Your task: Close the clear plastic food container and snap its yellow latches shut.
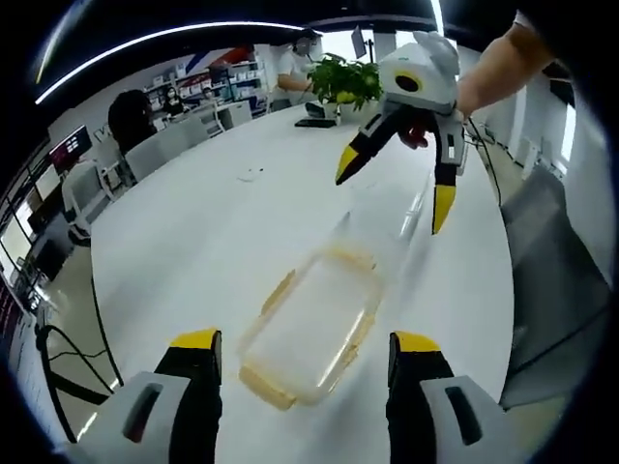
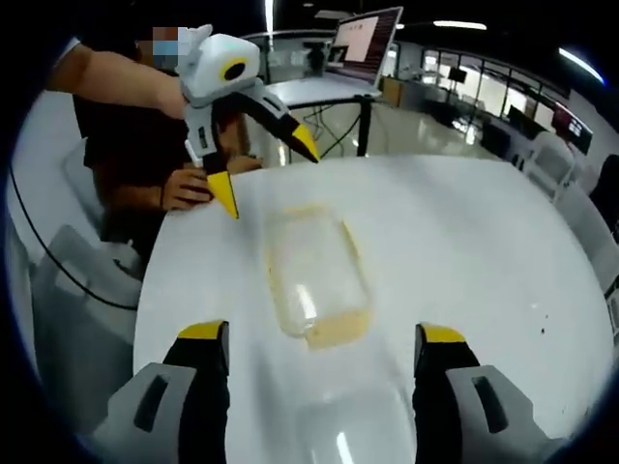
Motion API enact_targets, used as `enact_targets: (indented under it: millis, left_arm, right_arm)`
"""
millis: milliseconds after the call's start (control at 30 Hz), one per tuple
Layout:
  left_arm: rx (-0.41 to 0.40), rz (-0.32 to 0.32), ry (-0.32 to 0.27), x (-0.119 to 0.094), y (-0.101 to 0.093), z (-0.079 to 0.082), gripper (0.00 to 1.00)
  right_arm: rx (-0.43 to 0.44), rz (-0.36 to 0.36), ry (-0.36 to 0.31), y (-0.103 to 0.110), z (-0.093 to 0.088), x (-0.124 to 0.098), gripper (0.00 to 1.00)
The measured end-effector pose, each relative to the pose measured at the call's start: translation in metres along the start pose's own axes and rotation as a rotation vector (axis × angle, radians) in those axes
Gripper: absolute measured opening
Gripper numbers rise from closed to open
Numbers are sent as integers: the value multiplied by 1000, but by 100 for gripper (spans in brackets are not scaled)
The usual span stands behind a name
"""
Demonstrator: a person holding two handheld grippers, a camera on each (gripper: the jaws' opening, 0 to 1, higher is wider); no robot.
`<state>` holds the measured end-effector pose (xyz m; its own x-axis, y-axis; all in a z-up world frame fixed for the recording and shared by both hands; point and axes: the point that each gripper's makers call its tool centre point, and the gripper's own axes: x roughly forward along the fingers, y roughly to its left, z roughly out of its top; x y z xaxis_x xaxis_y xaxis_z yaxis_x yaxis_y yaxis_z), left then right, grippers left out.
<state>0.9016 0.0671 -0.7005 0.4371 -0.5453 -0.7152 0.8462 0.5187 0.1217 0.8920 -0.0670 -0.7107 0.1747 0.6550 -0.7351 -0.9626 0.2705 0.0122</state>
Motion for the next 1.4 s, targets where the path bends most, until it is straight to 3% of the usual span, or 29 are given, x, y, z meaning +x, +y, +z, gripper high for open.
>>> enact_targets:
  millis: [533, 700, 900, 1067, 1400]
  left_arm:
    - [70, -186, 94, 17, 5, -23, 67]
    - [134, -236, 139, 21, 3, -33, 66]
    - [172, -259, 174, 26, 9, -45, 67]
    - [250, -281, 226, 30, 15, -62, 66]
    - [287, -295, 214, 38, 20, -70, 62]
  right_arm:
    - [-28, 78, 65, -4, -13, 31, 75]
    - [-41, 104, 83, -3, -14, 40, 74]
    - [-63, 121, 110, -2, -18, 46, 74]
    - [-95, 134, 139, -1, -22, 53, 73]
    - [-153, 147, 190, 1, -31, 63, 68]
